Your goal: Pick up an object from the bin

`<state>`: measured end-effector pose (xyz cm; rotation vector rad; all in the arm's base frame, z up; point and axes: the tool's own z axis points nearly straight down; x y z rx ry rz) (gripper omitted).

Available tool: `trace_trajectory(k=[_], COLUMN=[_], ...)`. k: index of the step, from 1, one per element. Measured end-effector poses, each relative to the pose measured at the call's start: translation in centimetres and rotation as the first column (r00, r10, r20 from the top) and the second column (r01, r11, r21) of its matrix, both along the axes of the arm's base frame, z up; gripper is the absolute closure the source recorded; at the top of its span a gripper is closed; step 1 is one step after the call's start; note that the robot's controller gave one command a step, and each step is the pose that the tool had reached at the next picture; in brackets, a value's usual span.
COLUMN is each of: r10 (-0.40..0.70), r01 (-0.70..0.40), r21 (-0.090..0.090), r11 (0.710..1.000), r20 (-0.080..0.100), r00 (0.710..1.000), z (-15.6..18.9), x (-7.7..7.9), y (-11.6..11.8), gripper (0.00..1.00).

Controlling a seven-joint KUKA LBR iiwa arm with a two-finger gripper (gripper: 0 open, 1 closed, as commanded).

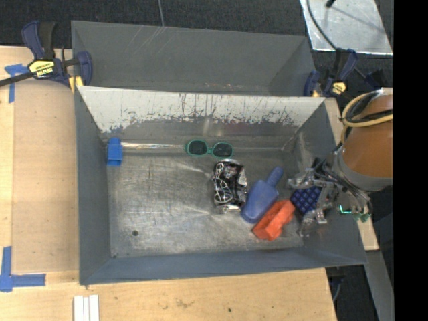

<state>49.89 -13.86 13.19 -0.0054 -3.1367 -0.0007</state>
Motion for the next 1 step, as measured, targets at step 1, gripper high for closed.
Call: trace_trajectory(k=[1], r10=[0.003], r01=[-0.003], r21=[-0.002], r11=[1.000], r20=[0.008], r00=[1.000], z=[0.42], x=[0.22], y=[0.05], gripper=[0.00])
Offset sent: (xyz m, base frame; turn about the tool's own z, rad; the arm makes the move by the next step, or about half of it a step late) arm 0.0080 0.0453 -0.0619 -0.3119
